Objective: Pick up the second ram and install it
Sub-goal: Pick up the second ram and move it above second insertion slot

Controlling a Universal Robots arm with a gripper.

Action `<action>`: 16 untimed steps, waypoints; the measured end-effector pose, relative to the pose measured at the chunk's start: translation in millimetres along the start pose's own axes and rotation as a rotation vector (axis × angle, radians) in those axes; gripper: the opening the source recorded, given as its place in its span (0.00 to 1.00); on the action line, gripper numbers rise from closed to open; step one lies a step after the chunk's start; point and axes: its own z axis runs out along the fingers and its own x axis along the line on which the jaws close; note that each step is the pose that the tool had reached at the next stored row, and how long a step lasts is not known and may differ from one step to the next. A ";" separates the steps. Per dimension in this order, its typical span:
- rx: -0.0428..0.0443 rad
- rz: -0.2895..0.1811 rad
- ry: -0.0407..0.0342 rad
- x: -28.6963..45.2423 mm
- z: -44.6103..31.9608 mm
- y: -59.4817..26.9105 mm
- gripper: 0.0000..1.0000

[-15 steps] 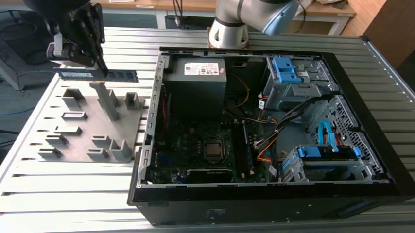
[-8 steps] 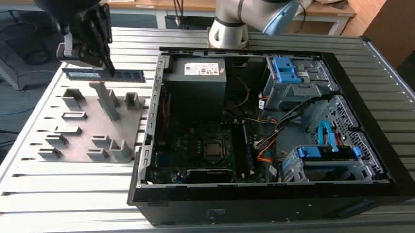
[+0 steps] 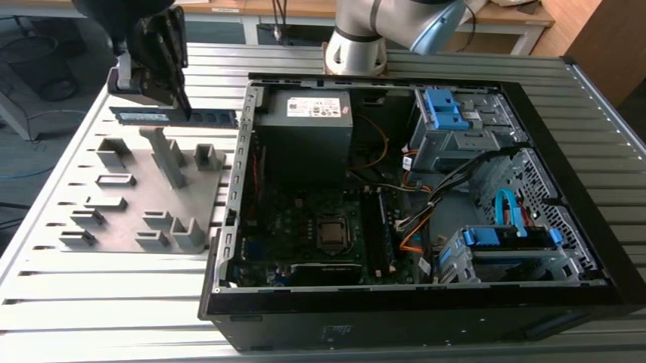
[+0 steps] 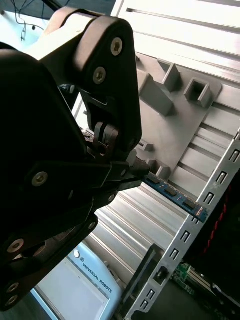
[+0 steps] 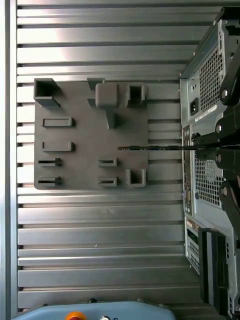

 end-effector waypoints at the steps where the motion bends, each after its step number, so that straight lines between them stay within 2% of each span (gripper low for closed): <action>1: 0.0000 0.000 0.0000 -0.1 0.0 -1.7 0.14; 16: 0.0000 0.000 0.0000 -1.1 0.5 -27.1 0.14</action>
